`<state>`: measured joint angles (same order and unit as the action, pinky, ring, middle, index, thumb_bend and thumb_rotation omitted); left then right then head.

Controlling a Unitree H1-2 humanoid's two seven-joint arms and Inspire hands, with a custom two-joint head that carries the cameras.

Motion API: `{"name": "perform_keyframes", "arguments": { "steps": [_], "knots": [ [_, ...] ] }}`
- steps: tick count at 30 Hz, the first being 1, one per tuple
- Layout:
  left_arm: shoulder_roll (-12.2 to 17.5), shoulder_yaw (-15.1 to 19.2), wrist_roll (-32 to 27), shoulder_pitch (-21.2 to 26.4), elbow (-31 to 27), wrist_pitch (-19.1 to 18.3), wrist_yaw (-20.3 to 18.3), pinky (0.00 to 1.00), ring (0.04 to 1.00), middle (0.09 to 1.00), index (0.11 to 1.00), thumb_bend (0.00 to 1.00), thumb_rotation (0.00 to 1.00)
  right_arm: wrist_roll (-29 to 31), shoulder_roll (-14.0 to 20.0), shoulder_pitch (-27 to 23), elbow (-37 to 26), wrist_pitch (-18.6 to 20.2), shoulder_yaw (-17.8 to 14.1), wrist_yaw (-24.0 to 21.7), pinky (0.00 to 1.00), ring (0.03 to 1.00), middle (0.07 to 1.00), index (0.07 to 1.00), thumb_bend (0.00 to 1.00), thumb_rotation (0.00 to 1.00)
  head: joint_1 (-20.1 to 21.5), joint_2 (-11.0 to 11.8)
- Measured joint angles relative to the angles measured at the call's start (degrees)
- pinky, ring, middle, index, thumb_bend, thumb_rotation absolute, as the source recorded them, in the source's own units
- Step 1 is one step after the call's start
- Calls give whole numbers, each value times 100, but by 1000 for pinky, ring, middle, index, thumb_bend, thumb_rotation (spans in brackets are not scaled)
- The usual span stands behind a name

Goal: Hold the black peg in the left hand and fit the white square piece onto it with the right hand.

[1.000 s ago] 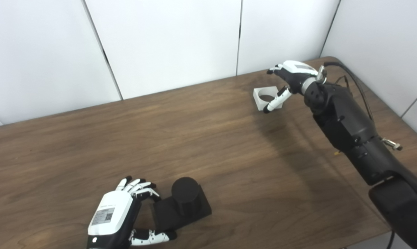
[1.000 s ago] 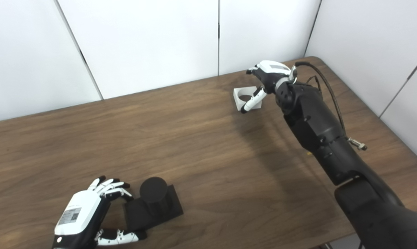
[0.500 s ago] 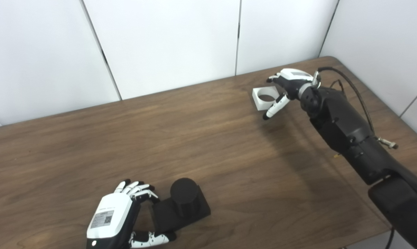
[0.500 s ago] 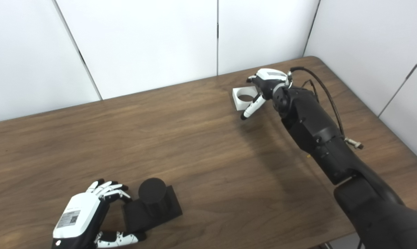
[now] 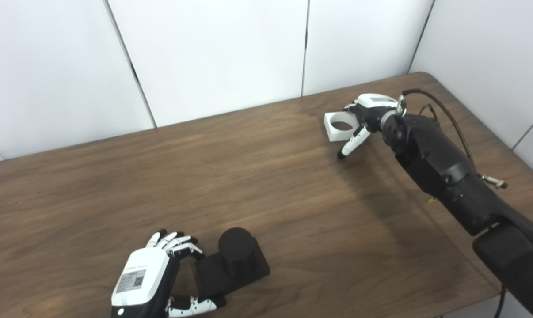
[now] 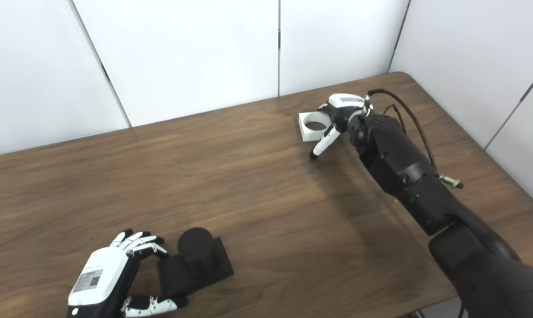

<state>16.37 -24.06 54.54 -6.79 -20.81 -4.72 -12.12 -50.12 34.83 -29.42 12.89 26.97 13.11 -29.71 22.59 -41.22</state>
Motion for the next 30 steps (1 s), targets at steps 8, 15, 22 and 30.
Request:
{"name": "perform_keyframes", "arguments": {
  "steps": [8, 15, 22, 30],
  "knots": [
    [-1, -3, 0, 1, -7, -9, -16, 981, 884, 805, 487, 518, 46, -31, 0, 0, -2, -7, 21, 28, 991, 1000, 986, 859, 891, 371, 0, -9],
    [-3, -3, 0, 3, -7, -9, -19, 977, 883, 803, 487, 518, 46, -19, 15, 0, -1, -38, 69, 127, 973, 1000, 968, 814, 874, 355, -26, -9],
    [-5, 1, 0, 7, -8, -11, -22, 983, 888, 808, 487, 518, 46, 110, 8, 6, 11, -76, 62, 409, 926, 971, 927, 728, 846, 297, 0, -9],
    [-7, 5, -1, 13, -11, -37, -51, 993, 891, 811, 487, 518, 46, 243, 7, 6, 121, -245, 66, 791, 875, 946, 903, 637, 810, 206, -35, -44]
  ]
}}
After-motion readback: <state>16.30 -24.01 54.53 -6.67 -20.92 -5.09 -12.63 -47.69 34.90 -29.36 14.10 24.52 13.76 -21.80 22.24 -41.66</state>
